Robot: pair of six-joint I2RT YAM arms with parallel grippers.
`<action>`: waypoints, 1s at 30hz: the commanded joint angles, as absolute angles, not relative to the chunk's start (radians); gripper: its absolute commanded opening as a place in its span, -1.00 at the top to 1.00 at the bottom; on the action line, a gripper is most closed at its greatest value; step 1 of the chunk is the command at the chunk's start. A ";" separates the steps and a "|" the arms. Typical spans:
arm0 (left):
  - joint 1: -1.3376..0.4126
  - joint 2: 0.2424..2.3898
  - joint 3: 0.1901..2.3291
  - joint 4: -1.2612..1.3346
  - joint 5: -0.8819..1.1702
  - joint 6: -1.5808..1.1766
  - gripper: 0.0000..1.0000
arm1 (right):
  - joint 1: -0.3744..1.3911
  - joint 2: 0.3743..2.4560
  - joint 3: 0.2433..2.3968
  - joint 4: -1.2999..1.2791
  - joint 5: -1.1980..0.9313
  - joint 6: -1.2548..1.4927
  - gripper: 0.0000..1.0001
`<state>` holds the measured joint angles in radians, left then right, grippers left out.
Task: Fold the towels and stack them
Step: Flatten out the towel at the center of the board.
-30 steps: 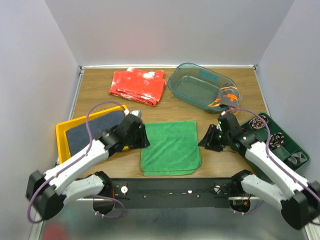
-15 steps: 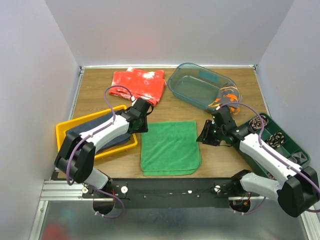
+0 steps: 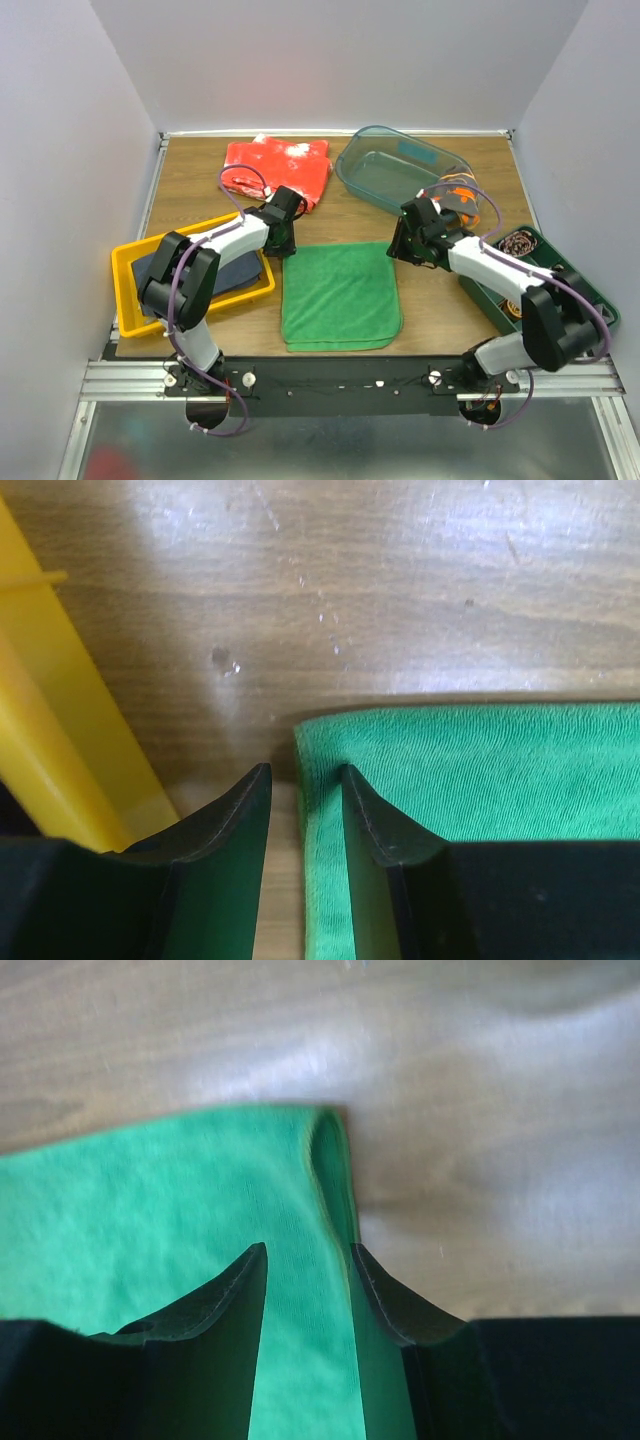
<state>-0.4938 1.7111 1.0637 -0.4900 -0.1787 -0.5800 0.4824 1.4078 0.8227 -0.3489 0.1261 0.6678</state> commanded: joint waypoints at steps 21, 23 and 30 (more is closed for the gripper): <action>-0.460 1.799 0.977 -0.219 -0.112 -0.595 0.22 | 0.446 1.701 0.896 -0.017 0.222 0.522 0.12; -0.460 1.804 0.973 -0.209 -0.109 -0.595 0.27 | 0.446 1.716 0.893 -0.020 0.219 0.529 0.14; -0.460 1.816 0.954 -0.180 -0.117 -0.606 0.32 | 0.445 1.671 0.873 -0.089 0.310 0.540 0.12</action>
<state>-0.4641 1.7618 1.0050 -0.1680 -0.1387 -0.5884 0.4500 1.6958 0.8772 -0.0418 0.2222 0.5411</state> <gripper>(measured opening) 0.347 0.432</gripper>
